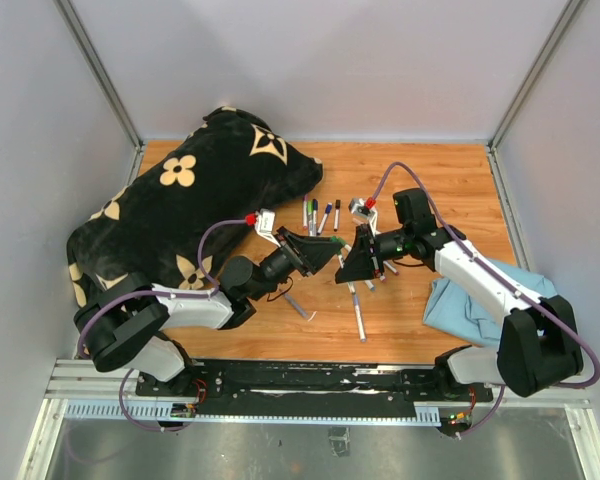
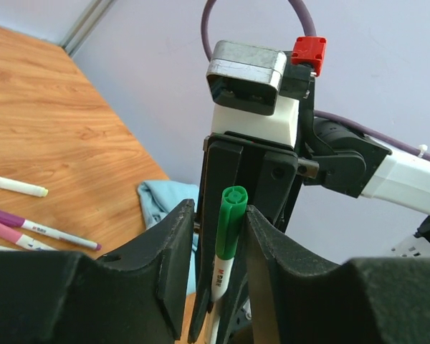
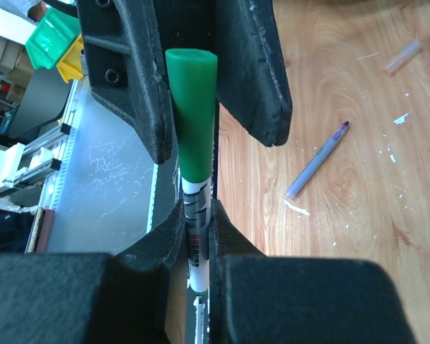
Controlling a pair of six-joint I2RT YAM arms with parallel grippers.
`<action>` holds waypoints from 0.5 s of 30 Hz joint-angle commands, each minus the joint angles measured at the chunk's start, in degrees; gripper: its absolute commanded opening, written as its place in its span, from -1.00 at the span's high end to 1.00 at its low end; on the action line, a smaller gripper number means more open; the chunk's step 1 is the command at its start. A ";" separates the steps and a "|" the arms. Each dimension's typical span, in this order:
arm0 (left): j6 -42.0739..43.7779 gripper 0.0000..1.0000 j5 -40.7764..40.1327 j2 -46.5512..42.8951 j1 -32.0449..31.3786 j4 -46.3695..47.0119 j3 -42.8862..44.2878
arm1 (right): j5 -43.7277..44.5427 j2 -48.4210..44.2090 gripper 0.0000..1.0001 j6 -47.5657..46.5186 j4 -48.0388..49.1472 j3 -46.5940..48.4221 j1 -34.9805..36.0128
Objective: Open the pen caps
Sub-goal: Open the pen cap from the pen.
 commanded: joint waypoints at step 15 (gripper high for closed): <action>1.08 0.99 5.50 -3.28 6.15 -0.22 2.22 | -4.84 2.18 0.99 0.36 0.27 0.79 1.19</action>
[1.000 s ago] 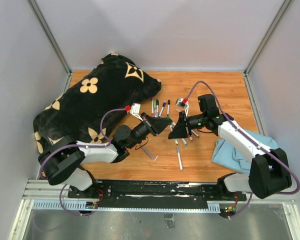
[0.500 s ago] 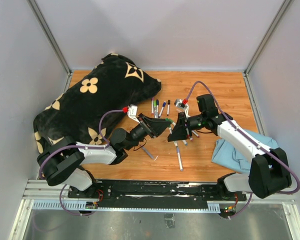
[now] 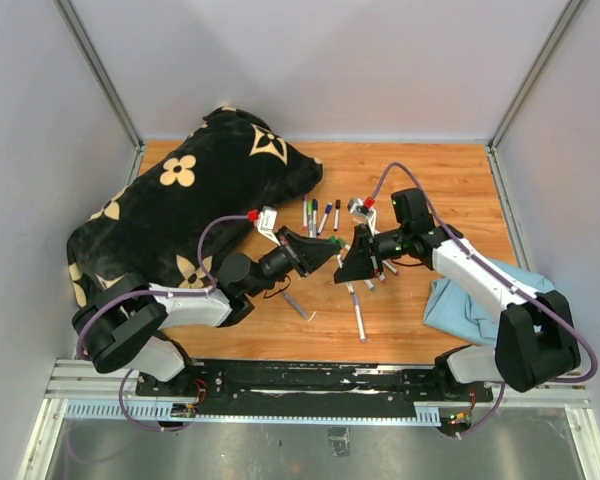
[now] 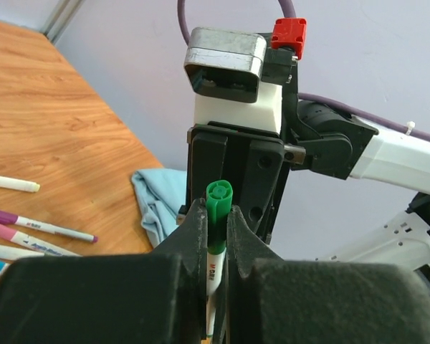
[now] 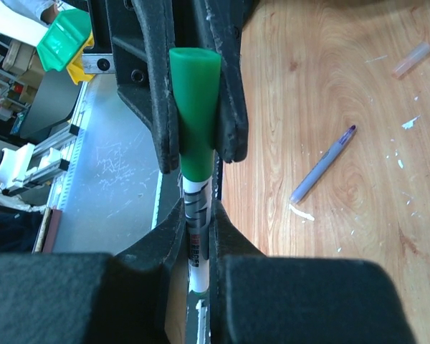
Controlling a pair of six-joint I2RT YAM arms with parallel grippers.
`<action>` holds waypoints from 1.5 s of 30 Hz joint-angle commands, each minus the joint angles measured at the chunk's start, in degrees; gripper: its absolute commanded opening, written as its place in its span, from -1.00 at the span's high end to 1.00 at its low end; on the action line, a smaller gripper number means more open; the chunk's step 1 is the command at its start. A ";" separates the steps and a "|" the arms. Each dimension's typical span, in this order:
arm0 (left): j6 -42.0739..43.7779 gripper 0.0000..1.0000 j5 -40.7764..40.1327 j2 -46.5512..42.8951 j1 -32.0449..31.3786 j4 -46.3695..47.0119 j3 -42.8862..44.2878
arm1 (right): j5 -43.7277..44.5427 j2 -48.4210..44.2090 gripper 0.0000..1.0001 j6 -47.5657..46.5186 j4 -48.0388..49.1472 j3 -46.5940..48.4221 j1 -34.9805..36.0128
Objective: Open the pen caps
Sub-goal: Open the pen cap from the pen, then place the pen cap at the center of the board, then place the pen at the center of the board.
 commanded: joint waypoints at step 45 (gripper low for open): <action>-8.43 0.99 -23.62 6.65 16.68 -68.41 13.42 | 51.49 31.89 0.68 14.50 -12.03 18.07 21.11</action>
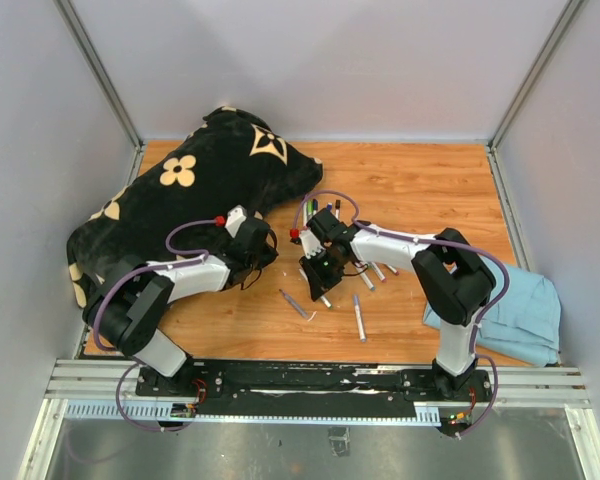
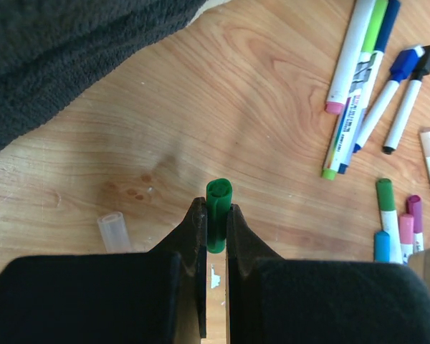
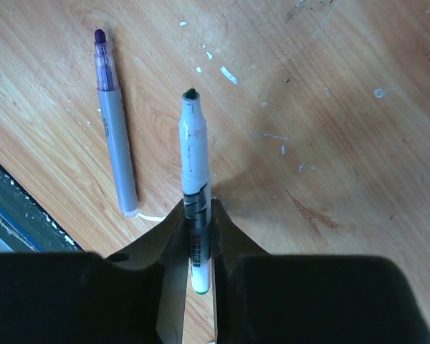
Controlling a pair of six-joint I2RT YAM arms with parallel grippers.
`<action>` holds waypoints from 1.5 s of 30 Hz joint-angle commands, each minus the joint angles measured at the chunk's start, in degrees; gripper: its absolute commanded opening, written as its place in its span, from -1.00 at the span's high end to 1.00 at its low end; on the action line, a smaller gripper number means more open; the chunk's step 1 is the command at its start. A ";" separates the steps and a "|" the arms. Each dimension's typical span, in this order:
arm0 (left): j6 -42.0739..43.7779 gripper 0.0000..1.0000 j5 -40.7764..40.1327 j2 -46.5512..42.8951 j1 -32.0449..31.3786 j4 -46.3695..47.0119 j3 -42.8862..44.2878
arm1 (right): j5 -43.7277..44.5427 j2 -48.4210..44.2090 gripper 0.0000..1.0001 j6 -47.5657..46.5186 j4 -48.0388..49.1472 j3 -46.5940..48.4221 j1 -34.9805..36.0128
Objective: Open the pen caps
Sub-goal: Place the pen at the center of the board.
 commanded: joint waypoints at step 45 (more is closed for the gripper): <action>-2.25 -0.46 4.49 -11.07 -0.45 -8.97 1.13 | -6.05 -9.05 -0.16 -8.40 -7.32 3.93 -5.10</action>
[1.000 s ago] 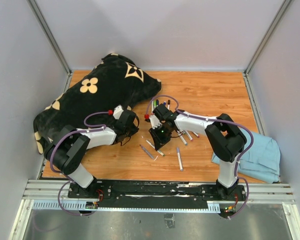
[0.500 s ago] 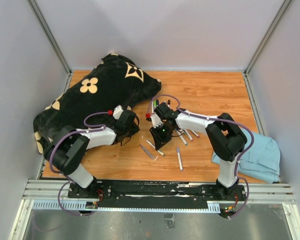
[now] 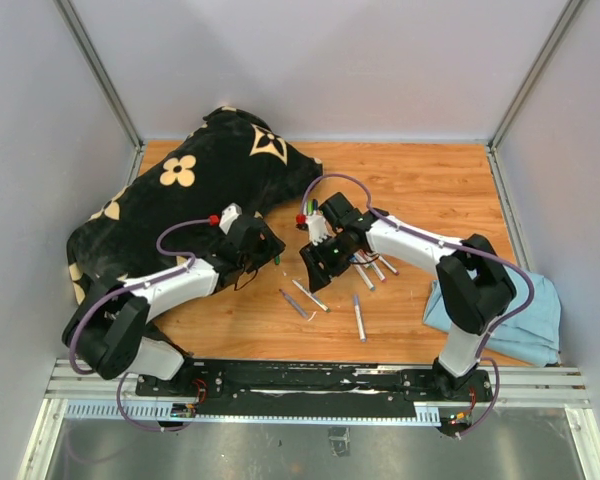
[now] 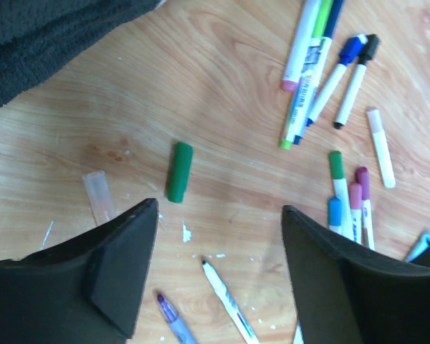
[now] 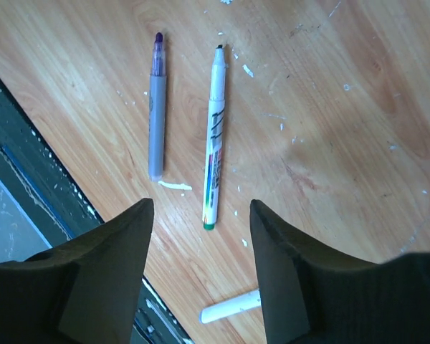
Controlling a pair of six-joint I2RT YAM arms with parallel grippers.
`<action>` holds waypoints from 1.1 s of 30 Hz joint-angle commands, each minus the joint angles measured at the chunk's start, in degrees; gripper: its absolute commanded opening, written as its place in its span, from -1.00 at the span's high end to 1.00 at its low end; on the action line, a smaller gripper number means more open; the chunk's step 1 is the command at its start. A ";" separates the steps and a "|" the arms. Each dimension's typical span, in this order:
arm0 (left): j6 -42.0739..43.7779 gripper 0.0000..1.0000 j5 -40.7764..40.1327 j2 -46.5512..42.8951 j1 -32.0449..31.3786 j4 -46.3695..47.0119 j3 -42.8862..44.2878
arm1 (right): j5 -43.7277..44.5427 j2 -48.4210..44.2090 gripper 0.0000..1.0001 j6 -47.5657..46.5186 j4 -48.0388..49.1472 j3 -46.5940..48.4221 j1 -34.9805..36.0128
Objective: Open the pen caps
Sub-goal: Place the pen at the center of the board, then pick up the pen from the center of the board.
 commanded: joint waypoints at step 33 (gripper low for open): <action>2.54 -0.99 -5.30 -20.10 -15.83 -22.08 39.51 | -25.80 -16.69 -0.50 -30.44 -17.09 2.32 -24.18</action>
